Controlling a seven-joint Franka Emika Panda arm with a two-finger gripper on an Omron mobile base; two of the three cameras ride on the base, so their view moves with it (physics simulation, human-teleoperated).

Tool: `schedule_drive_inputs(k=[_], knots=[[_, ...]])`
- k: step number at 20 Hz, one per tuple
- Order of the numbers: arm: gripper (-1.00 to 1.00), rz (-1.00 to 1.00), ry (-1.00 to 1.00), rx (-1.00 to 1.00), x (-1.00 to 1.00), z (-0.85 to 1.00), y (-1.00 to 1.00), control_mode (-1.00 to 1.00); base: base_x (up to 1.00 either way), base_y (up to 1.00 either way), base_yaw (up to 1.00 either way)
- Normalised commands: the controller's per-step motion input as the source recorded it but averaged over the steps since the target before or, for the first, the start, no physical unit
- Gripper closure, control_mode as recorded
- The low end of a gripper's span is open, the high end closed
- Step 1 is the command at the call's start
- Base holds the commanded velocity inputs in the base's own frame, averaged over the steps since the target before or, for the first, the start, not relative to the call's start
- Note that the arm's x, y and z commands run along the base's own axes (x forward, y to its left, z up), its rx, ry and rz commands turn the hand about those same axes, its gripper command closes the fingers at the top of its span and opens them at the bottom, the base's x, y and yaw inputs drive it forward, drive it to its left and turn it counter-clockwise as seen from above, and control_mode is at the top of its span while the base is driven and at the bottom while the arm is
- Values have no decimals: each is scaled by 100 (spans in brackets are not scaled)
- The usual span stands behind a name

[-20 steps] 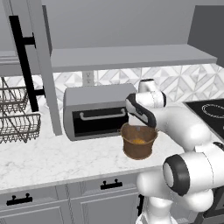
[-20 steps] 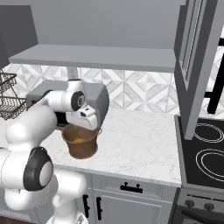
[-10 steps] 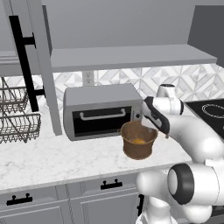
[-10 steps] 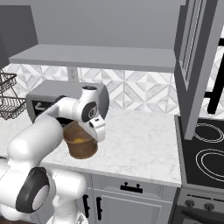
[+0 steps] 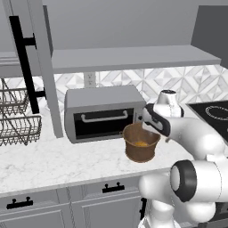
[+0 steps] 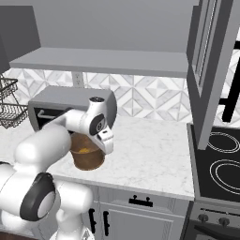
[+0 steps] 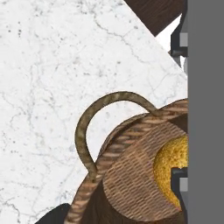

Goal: Open the cabinet, pick up the bread from the cabinet and place it in the basket. Then move the basket to the dining counter.

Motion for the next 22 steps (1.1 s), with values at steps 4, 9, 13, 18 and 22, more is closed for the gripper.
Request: schedule_drive_inputs(k=[4,9,13,18,22], knots=[[-100,0,-2,0,26,-25,0,-100,0,0,0],[-100,0,-1,-3,7,-52,2,-100,0,0,0],[-100,0,0,-1,0,-20,13,-100,0,0,0],[100,0,0,0,0,-5,18,-100,0,0,0],[100,0,0,0,0,0,14,-100,0,0,0]])
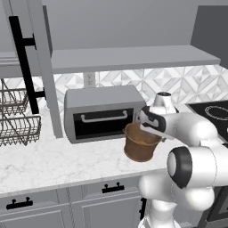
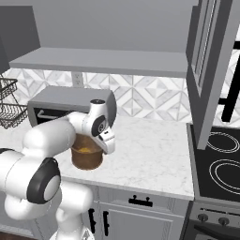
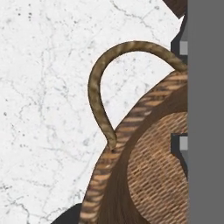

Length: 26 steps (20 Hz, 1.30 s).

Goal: Open the cabinet, pick up the bread from the cabinet and place it in the basket. Then move the basket to the dining counter.

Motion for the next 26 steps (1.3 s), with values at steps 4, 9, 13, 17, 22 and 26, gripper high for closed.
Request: schedule_drive_inputs(k=[4,9,13,17,22,26], knots=[[100,0,0,0,0,0,13,-100,0,0,0],[100,0,-1,0,-4,7,19,-100,0,0,0],[100,0,-1,2,-32,46,0,-100,0,0,0],[100,1,-13,4,-40,59,0,-100,0,0,0],[100,3,-19,2,-38,69,0,-100,0,0,0],[100,5,-23,1,-41,68,0,-100,0,0,0]])
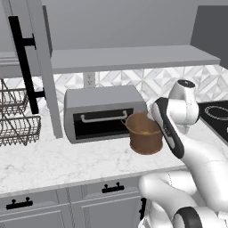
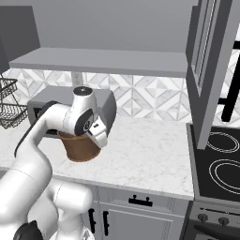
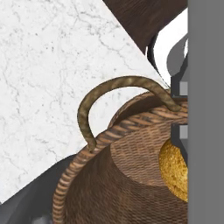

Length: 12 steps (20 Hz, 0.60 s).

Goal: Open the cabinet, pick up the bread from the cabinet and place it in the basket. Then move the basket to the dining counter.

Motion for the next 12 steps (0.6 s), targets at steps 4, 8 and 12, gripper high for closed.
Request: schedule_drive_inputs(k=[4,8,12], knots=[[100,4,-30,5,-51,68,0,-100,0,0,0],[100,0,-13,27,-44,62,-17,-100,0,0,0],[100,-1,-1,24,-45,72,-28,-100,0,0,0]])
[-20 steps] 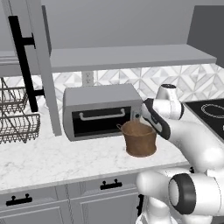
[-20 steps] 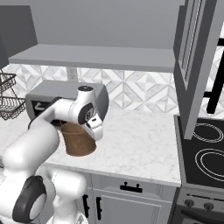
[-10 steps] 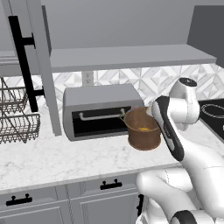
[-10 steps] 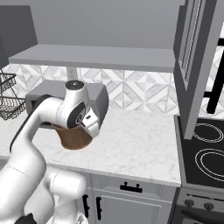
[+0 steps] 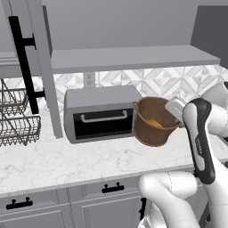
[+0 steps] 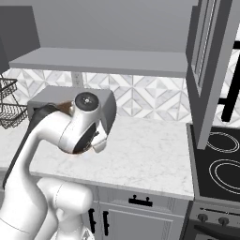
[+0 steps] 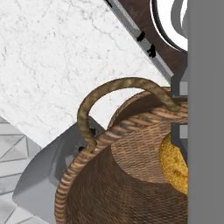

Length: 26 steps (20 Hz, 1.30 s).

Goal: Open the cabinet, pick up the bread from the cabinet and place it in the basket. Then move the basket to the dining counter.

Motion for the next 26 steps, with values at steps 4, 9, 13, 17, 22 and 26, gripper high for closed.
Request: schedule_drive_inputs(k=[4,9,13,17,22,26], knots=[[100,-9,6,5,-13,42,-26,-100,0,0,0],[100,-11,15,-4,-2,4,-9,-100,0,0,0],[100,-4,-1,-1,0,0,0,-100,0,0,0],[100,0,0,0,0,0,0,-100,0,0,0],[100,-3,0,1,-15,0,-7,-100,0,0,0],[100,0,0,0,0,0,0,100,-93,-12,-33]])
